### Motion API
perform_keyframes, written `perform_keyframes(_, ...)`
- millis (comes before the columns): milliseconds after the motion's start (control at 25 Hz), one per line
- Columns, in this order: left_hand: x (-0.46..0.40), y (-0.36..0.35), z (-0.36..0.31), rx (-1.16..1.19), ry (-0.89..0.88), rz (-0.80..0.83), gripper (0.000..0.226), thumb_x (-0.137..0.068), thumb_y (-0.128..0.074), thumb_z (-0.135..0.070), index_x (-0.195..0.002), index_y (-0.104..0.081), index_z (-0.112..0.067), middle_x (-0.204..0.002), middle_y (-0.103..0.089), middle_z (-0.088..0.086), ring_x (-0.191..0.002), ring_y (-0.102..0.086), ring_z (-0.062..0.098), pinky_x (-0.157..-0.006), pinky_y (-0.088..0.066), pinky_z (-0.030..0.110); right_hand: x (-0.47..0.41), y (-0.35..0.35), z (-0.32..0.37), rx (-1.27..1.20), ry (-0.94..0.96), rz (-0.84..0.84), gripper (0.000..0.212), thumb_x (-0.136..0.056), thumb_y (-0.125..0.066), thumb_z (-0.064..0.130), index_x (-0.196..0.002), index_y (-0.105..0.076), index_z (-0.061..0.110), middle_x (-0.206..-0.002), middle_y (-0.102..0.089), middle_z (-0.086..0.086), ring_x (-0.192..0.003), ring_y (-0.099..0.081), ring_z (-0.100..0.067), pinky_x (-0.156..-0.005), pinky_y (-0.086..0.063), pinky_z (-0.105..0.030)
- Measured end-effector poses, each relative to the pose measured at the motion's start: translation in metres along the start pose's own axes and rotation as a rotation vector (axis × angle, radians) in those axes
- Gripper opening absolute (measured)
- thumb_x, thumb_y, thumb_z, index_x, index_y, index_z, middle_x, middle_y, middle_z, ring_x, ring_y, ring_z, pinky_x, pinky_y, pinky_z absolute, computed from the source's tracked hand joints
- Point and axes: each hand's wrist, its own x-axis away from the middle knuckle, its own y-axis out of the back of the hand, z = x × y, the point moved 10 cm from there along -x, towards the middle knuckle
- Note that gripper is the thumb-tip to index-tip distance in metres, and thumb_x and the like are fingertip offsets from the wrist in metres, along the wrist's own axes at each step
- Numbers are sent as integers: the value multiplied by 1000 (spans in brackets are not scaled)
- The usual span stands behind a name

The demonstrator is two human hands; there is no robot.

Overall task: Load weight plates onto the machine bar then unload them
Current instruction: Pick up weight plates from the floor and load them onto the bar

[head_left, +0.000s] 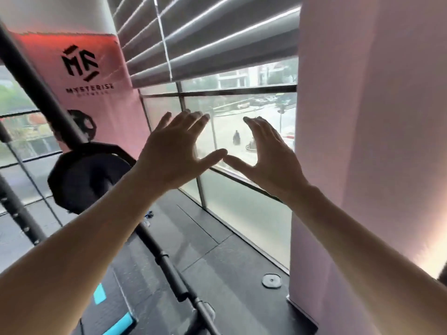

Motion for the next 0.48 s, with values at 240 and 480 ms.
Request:
perform_keyframes(240,-32,-82,-105,100,-118,62,90,-89,-29,-79,-149,-42,-13,-153,-46,7,-143,-40,23,-121,-27,46,64,14,-124,55,-207,81,96,-80,-42,82,-151,-35,17,-154,-41,-1,-142,-39,-22,-104,-44,-43)
perform_keyframes(480,-15,-187,-162,186,-189,174,92,-90,-25,-79,-150,-41,-12,-155,-44,9,-145,-38,26,-119,-30,51,136,-18,-194,102,-387,236,95,-83,-46,80,-153,-31,17,-156,-38,-5,-144,-35,-23,-108,-39,-45)
